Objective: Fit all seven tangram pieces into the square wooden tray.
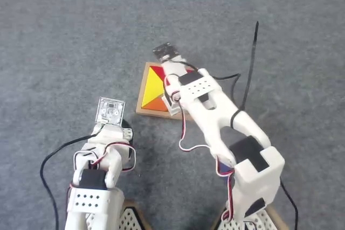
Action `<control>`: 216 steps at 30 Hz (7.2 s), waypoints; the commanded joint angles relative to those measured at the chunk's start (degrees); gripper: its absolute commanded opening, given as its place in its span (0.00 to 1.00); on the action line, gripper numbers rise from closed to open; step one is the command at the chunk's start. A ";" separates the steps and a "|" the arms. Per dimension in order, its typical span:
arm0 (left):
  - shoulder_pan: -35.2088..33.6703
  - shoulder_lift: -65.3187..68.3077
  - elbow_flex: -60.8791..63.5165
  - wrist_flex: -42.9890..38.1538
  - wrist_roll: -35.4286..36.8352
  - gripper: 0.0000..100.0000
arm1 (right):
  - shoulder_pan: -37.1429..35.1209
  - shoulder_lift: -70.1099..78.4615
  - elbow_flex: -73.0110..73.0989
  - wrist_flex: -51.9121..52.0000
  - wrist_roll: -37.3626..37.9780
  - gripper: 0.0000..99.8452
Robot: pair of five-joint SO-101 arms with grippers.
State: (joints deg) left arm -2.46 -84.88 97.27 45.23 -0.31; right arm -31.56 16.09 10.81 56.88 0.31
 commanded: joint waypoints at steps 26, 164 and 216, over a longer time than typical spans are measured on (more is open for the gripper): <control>-0.26 -0.79 -0.48 0.44 0.44 0.02 | -5.14 6.55 -7.91 7.60 -1.67 0.13; -0.26 -0.79 -0.48 0.44 0.44 0.02 | 1.54 1.19 -6.77 -3.21 7.38 0.24; -0.26 -0.79 -0.48 0.44 0.44 0.02 | 0.40 5.32 -8.70 -4.79 3.96 0.24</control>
State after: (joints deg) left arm -2.46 -84.88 97.27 45.23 -0.31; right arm -30.68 17.41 10.81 49.32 2.95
